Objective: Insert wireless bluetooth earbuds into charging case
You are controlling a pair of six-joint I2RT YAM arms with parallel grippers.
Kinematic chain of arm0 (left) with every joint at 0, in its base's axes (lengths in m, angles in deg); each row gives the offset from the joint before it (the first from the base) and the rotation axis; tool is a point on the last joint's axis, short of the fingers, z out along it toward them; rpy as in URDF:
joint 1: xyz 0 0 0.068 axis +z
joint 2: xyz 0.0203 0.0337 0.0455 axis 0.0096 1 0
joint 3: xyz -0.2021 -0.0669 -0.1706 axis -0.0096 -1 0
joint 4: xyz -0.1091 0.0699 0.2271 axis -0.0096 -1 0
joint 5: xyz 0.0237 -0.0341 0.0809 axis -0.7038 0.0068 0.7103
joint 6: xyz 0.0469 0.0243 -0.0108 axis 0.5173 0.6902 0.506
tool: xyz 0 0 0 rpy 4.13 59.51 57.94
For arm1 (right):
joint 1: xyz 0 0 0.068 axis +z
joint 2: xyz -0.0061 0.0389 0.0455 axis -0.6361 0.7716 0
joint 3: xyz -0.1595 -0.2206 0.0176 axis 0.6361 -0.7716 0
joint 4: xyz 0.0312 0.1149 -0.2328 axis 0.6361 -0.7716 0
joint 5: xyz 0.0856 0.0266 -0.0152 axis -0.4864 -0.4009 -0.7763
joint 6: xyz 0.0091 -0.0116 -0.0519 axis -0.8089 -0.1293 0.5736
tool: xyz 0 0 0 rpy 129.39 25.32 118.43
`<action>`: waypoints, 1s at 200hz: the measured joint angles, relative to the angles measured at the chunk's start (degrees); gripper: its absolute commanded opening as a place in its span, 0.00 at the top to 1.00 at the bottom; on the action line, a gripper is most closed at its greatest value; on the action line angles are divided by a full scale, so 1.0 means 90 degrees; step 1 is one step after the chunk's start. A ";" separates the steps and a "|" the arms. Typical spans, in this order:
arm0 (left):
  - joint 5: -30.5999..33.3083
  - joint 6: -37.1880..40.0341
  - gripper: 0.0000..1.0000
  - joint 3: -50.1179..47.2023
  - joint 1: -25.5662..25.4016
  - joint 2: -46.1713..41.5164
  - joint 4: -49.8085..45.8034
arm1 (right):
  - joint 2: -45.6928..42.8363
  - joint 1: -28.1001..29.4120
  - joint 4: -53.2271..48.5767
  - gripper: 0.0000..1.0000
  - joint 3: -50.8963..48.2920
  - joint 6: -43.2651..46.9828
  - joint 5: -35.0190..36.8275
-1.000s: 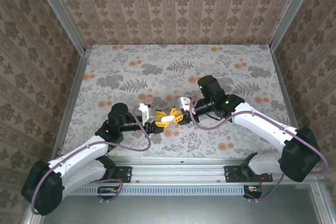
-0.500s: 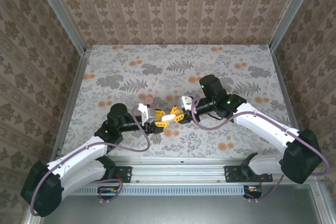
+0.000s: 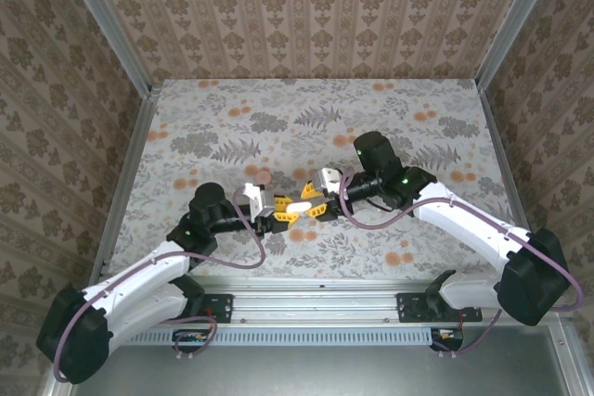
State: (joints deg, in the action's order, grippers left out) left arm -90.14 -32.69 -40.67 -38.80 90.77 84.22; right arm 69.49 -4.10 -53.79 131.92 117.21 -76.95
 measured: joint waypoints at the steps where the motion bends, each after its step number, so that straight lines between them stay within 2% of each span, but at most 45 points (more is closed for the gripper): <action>1: 0.0000 0.0000 0.85 0.0000 0.0002 -0.0002 0.0000 | 0.0000 0.0000 0.0000 0.58 0.0000 -0.0005 0.0000; 101: 0.0041 0.0000 0.85 0.0000 0.0002 -0.0015 -0.0134 | 0.0010 0.0000 0.0311 0.61 -0.0063 -0.0282 0.0019; 200: 0.0520 0.0000 0.86 0.0000 0.0015 -0.0046 -0.0180 | 0.0005 -0.0141 0.0996 0.62 -0.0248 -0.0862 0.0328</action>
State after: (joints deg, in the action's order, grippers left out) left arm -85.46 -32.69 -40.67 -38.67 90.35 82.60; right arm 69.54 -5.37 -44.83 129.69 109.45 -74.00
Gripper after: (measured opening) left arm 0.203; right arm 0.381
